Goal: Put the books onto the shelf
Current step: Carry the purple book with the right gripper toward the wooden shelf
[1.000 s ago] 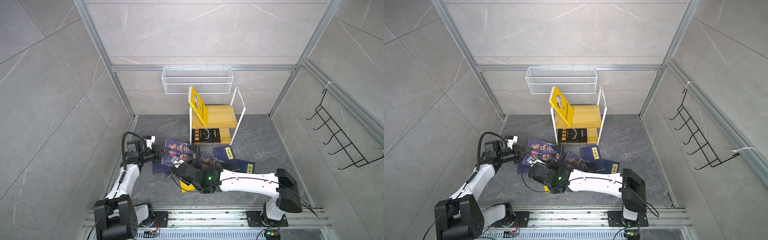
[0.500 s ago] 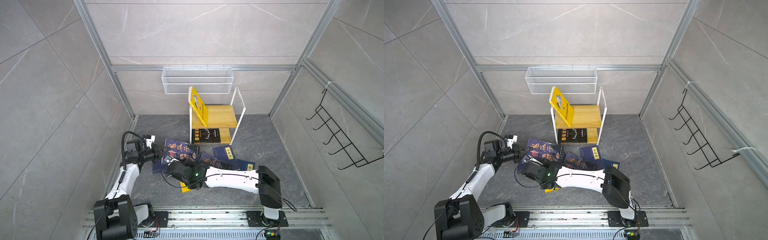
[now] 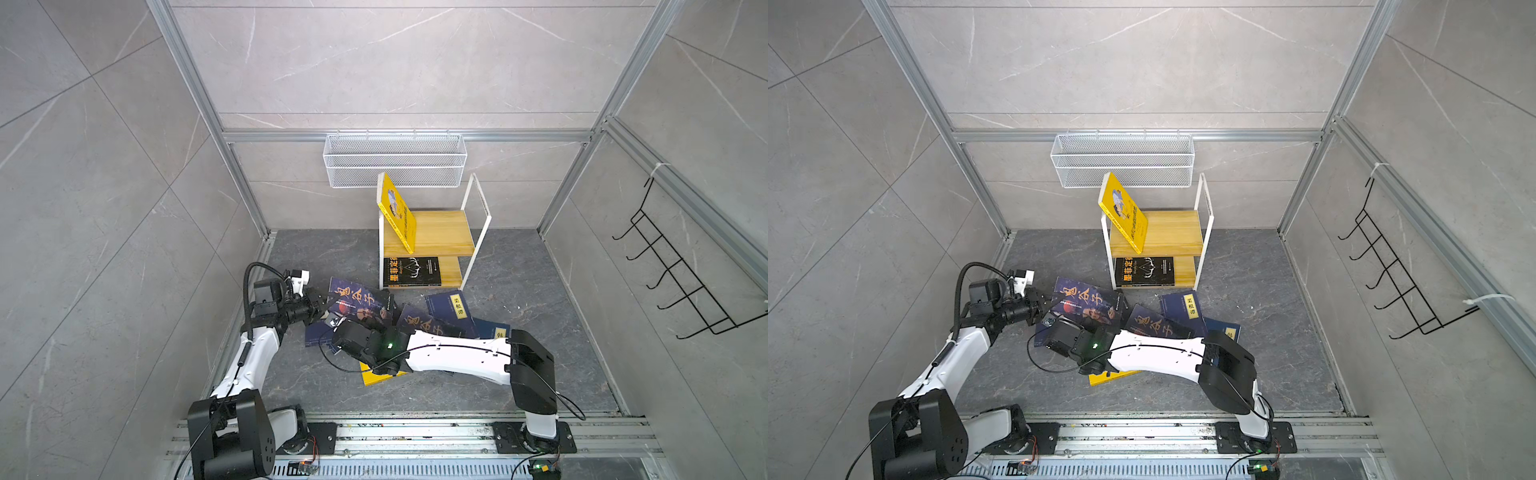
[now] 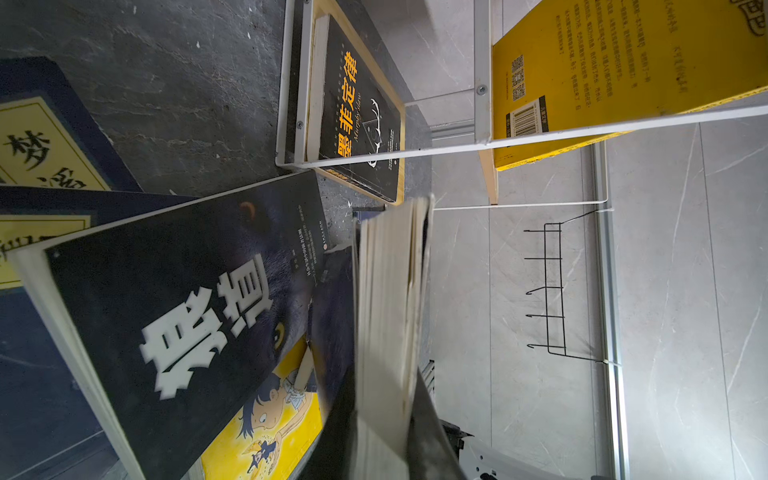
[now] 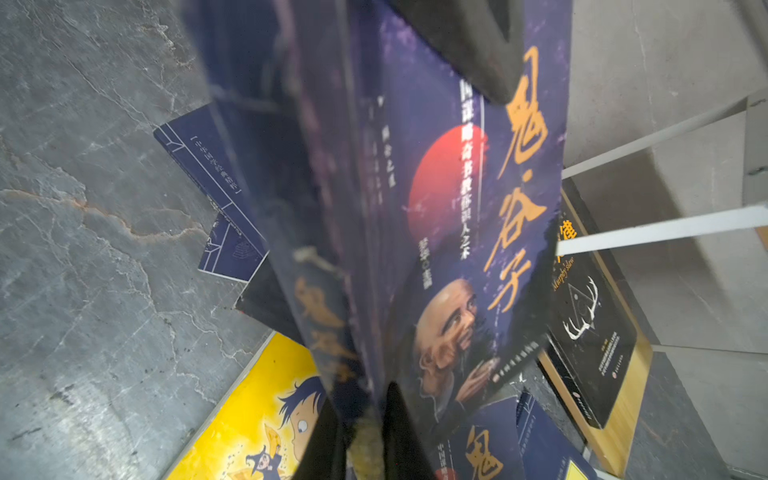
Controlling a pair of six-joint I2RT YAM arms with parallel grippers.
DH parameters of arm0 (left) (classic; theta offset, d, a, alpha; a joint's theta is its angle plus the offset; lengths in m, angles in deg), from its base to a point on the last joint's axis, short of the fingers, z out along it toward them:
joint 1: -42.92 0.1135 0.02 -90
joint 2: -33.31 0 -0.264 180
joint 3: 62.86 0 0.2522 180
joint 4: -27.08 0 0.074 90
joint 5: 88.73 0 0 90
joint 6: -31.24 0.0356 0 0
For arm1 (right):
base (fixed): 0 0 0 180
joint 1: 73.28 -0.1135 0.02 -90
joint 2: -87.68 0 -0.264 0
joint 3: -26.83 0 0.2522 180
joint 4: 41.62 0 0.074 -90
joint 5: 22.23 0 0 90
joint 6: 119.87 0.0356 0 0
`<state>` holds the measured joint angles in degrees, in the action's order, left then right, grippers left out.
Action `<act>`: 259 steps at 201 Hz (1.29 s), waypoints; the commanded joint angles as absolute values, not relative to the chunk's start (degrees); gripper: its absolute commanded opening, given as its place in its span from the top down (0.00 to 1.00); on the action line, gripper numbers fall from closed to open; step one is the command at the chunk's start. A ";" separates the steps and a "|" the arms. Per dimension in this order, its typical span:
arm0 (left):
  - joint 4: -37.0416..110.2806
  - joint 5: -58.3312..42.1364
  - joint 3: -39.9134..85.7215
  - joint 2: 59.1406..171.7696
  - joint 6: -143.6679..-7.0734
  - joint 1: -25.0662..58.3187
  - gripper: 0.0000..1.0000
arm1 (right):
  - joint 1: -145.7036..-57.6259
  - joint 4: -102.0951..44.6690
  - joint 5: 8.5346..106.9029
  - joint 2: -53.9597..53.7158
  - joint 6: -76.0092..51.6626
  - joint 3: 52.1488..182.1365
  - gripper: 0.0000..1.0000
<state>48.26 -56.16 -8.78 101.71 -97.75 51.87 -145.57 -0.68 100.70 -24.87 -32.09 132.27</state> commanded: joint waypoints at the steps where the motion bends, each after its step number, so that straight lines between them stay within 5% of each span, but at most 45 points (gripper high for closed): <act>1: 46.50 -60.51 -7.46 100.47 -97.17 52.19 1.00 | -143.85 -2.33 102.42 -24.07 -29.00 132.12 1.00; 14: 46.55 -60.72 -7.44 100.30 -97.05 52.23 1.00 | -143.79 -2.55 102.14 -23.15 -29.43 131.51 1.00; 135: 52.97 -56.39 -5.77 99.57 -89.52 54.30 0.05 | -141.88 -6.26 99.02 -0.57 -24.33 114.40 1.00; 259: 58.88 -47.02 -4.89 99.58 -82.43 56.60 0.00 | -136.90 -3.80 105.55 26.63 -22.05 111.03 1.00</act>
<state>58.01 -47.76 -7.21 100.62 -85.24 56.22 -138.21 -1.89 99.39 23.26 -23.00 109.12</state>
